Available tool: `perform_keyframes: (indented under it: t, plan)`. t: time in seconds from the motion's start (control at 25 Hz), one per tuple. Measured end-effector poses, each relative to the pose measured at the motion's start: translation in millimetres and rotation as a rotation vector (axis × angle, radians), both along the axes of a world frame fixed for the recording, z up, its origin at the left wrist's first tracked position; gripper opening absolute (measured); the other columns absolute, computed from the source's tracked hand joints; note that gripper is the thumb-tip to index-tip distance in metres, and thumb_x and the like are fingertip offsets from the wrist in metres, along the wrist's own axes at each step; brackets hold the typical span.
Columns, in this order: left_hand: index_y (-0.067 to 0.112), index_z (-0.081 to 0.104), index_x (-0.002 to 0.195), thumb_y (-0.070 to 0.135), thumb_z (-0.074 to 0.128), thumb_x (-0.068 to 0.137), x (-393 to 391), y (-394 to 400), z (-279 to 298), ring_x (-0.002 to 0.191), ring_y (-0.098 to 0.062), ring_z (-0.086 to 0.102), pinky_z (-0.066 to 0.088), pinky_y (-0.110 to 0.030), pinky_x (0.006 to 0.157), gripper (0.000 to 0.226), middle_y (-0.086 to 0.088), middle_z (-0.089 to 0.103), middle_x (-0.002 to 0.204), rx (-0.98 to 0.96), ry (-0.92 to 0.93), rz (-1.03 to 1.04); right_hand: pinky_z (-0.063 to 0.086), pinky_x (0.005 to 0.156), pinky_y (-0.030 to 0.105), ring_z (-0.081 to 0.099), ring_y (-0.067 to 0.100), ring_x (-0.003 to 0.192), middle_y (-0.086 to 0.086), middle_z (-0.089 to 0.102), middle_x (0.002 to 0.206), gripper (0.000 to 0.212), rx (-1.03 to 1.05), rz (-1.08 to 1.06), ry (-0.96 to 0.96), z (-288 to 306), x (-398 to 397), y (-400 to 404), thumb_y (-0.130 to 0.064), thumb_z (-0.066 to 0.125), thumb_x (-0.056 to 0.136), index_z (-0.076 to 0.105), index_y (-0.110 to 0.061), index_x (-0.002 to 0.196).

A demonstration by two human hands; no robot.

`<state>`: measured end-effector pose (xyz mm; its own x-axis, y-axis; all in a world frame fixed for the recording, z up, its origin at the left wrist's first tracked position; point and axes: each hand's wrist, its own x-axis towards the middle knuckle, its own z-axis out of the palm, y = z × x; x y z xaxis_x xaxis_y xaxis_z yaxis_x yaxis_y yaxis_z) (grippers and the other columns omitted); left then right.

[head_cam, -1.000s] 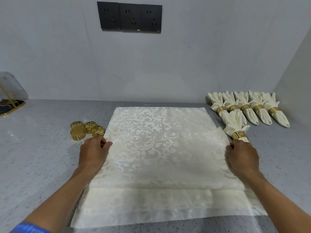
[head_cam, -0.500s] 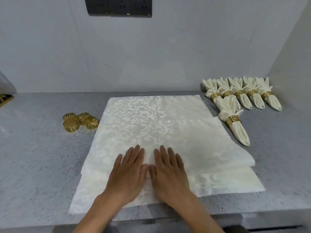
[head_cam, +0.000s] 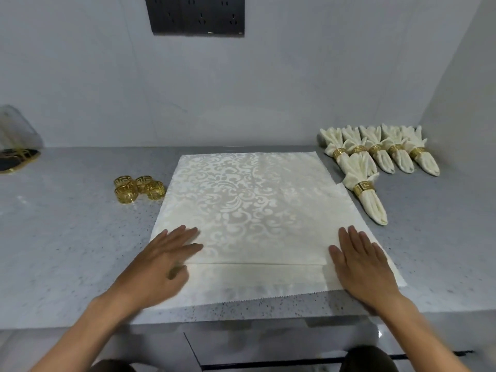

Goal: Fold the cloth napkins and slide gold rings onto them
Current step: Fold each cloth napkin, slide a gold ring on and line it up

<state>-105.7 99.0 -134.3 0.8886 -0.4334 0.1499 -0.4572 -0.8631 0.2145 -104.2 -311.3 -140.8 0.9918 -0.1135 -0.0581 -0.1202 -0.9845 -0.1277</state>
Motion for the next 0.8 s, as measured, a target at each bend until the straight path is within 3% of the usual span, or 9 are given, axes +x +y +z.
perform_keyframes:
  t: [0.08,0.16,0.2,0.28,0.36,0.44,0.56,0.72,0.8]
  plan:
    - [0.03,0.06,0.132,0.039,0.032,0.095,-1.6,2.5,2.3,0.136,-0.01,0.045,0.023,-0.025,0.119,0.048,0.011,0.048,0.146,0.089,-0.103,-0.029,0.001,0.122,0.039,-0.005,0.021,0.152,0.002,-0.007,0.165,0.064,0.004,0.008,0.001,0.5,0.3,-2.8,-0.051,0.008,0.102,-0.003,-0.022,0.157]
    - [0.024,0.068,0.124,0.041,0.027,0.101,-6.3,-2.2,9.7,0.117,-0.015,0.063,0.053,-0.036,0.097,0.049,0.006,0.065,0.127,0.094,-0.172,-0.044,0.001,0.122,0.039,-0.005,0.021,0.152,0.002,-0.008,0.165,0.064,0.004,0.016,0.025,2.7,0.8,-7.3,-0.052,0.009,0.102,-0.004,-0.022,0.157]
    - [0.023,0.069,0.122,0.04,0.027,0.101,-10.2,-3.1,14.6,0.111,-0.015,0.066,0.058,-0.036,0.086,0.049,0.005,0.068,0.122,0.079,-0.186,-0.031,0.001,0.122,0.039,-0.005,0.021,0.152,0.001,-0.008,0.165,0.064,0.001,0.02,0.031,3.1,1.8,-8.1,-0.051,0.009,0.102,-0.004,-0.022,0.157]
    - [0.021,0.067,0.125,0.03,0.034,0.096,-19.1,-3.7,16.0,0.117,-0.014,0.062,0.054,-0.033,0.09,0.045,0.004,0.066,0.127,0.063,-0.198,-0.024,0.0,0.122,0.039,-0.005,0.021,0.152,0.001,-0.008,0.165,0.063,-0.006,0.028,0.038,3.8,3.7,-10.4,-0.051,0.01,0.102,-0.004,-0.022,0.157]
    - [0.02,0.057,0.137,0.024,0.034,0.094,-26.2,-1.1,5.3,0.135,-0.011,0.045,0.035,-0.026,0.111,0.049,0.006,0.05,0.144,0.043,-0.117,-0.029,0.002,0.122,0.039,-0.002,0.022,0.152,0.002,-0.005,0.165,0.063,-0.001,0.02,0.042,7.0,3.9,-11.5,-0.049,0.01,0.102,-0.001,-0.021,0.157]
    - [0.023,0.043,0.148,0.035,0.021,0.097,-31.2,1.9,-7.8,0.146,-0.006,0.024,0.013,-0.021,0.12,0.057,0.011,0.029,0.155,-0.001,-0.002,-0.008,0.008,0.123,0.042,0.007,0.024,0.151,0.006,0.008,0.164,0.064,-0.056,0.004,-0.029,11.2,-1.0,-4.8,-0.048,0.011,0.1,0.009,-0.016,0.156]
    - [0.031,0.027,0.153,0.051,0.017,0.1,-34.7,-1.8,-12.9,0.146,0.008,0.002,0.004,-0.02,0.121,0.057,0.022,0.01,0.159,-0.121,0.131,0.014,0.004,0.124,0.037,0.005,0.02,0.152,0.005,0.01,0.164,0.06,-0.062,0.098,-0.234,26.4,-7.2,35.9,-0.042,0.015,0.102,0.012,-0.014,0.155]
    - [0.041,0.035,0.148,0.048,0.034,0.103,-39.0,-1.6,0.7,0.14,0.018,0.004,0.004,-0.014,0.118,0.046,0.035,0.017,0.153,-0.283,0.276,0.071,-0.008,0.119,0.026,-0.012,0.012,0.15,-0.008,-0.016,0.16,0.064,0.108,0.392,-0.254,23.8,-3.0,116.0,-0.048,-0.005,0.097,-0.008,-0.023,0.155]
    - [0.042,0.049,0.14,0.048,0.043,0.1,-29.5,2.3,16.0,0.137,0.017,0.021,0.017,-0.015,0.117,0.04,0.036,0.032,0.147,-0.261,0.357,0.088,-0.002,0.12,0.025,0.003,0.016,0.152,-0.003,-0.002,0.163,0.075,0.068,0.422,-0.235,4.5,-1.5,132.1,-0.054,-0.011,0.092,0.008,-0.022,0.157]
